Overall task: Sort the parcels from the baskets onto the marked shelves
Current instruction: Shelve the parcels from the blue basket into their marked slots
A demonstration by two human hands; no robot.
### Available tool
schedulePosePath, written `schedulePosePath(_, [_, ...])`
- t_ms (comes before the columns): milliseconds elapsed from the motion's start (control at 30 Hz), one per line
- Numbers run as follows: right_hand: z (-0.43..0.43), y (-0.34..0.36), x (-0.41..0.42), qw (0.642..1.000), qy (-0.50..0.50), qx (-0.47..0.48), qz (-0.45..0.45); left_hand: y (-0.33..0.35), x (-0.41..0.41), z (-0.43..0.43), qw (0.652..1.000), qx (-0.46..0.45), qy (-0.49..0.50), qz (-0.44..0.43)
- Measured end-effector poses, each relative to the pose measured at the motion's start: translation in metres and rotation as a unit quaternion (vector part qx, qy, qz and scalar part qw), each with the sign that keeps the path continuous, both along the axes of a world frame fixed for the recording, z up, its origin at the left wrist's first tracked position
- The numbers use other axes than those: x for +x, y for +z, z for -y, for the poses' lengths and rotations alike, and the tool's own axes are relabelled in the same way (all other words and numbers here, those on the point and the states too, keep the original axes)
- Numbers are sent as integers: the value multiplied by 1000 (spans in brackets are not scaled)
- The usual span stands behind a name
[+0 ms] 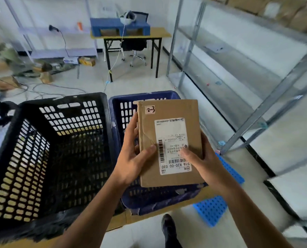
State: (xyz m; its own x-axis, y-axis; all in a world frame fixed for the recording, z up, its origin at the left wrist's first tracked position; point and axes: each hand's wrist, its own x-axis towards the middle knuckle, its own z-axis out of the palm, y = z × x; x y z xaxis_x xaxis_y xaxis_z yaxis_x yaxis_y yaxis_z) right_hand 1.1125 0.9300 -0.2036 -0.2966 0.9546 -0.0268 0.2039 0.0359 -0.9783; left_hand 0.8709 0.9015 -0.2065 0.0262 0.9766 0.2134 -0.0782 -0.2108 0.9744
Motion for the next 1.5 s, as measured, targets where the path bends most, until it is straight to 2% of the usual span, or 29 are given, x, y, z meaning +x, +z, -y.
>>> schedulePosePath(233, [93,18,23,987,-154,-16,-53,14,22,28,992,-6,-128,13])
schedulePosePath(333, [140,20,56,970,-227,-9,-85,12,53,38,991,-3,-129,-32])
schedulePosePath(433, [198,12,92,942,-325,-2,-82,3,94,52,980,39,-124,-149])
schedulePosePath(567, [296,-14,138,892,-440,-28,-97,-16,159,92,927,122,-172,-309])
schedulePosePath(667, [381,-40,169,857,-501,-55,-105,-36,210,135,856,190,-226,-423])
schedulePosePath(833, [524,-74,203,792,-590,-79,-138,-75,296,227,760,175,-355,-515])
schedulePosePath(1000, [654,-87,238,731,-656,-79,-170,-81,387,334,705,209,-434,-521])
schedulePosePath(1133, [728,-91,271,682,-708,-67,-169,-68,452,403,693,254,-450,-502])
schedulePosePath(1333, [792,-88,320,645,-748,-38,-153,-66,545,464,643,325,-503,-478])
schedulePosePath(1500, [826,-77,376,605,-785,-38,-126,-71,646,495,628,374,-520,-443])
